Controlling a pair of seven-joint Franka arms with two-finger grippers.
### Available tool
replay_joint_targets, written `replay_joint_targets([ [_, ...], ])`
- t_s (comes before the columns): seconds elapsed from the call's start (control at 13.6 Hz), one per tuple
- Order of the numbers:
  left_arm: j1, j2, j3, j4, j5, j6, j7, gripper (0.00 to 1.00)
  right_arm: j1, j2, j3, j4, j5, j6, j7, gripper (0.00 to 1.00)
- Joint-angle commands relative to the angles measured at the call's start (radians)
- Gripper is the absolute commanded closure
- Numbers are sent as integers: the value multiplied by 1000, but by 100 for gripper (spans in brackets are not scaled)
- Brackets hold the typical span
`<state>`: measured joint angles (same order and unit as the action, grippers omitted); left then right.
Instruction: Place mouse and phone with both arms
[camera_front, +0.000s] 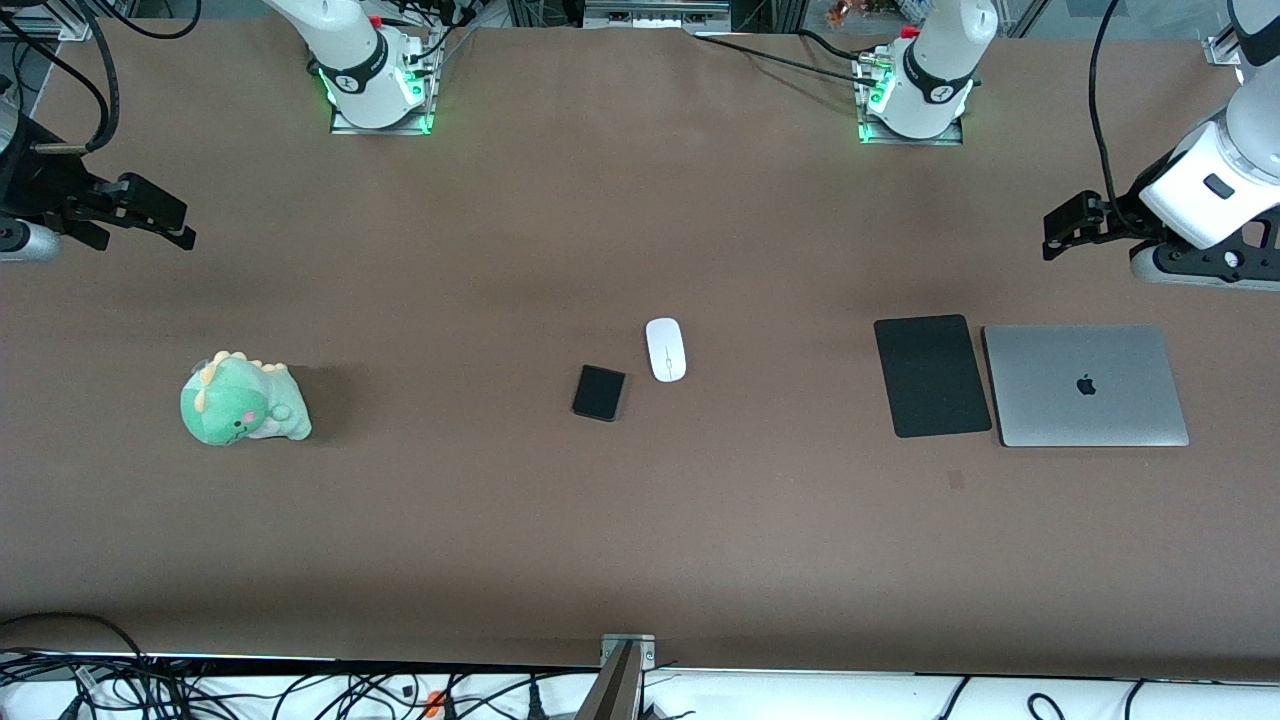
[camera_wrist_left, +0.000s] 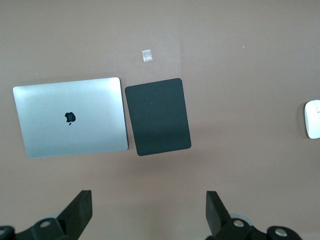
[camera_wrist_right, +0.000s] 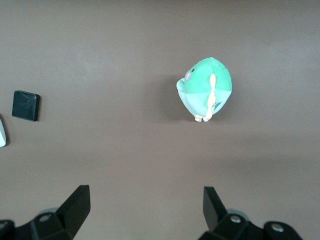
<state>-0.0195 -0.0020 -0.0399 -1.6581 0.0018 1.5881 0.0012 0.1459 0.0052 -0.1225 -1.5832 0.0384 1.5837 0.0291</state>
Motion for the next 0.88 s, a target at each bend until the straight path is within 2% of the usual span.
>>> replay_joint_targets([
  [0.0,-5,13,3,27,0,-23,13,0,-11,6,6,19,-5,-5,-11,0],
  [0.81,-7,13,0,27,-2,-34,11,0,-9,6,7,19,-5,-5,-11,0],
])
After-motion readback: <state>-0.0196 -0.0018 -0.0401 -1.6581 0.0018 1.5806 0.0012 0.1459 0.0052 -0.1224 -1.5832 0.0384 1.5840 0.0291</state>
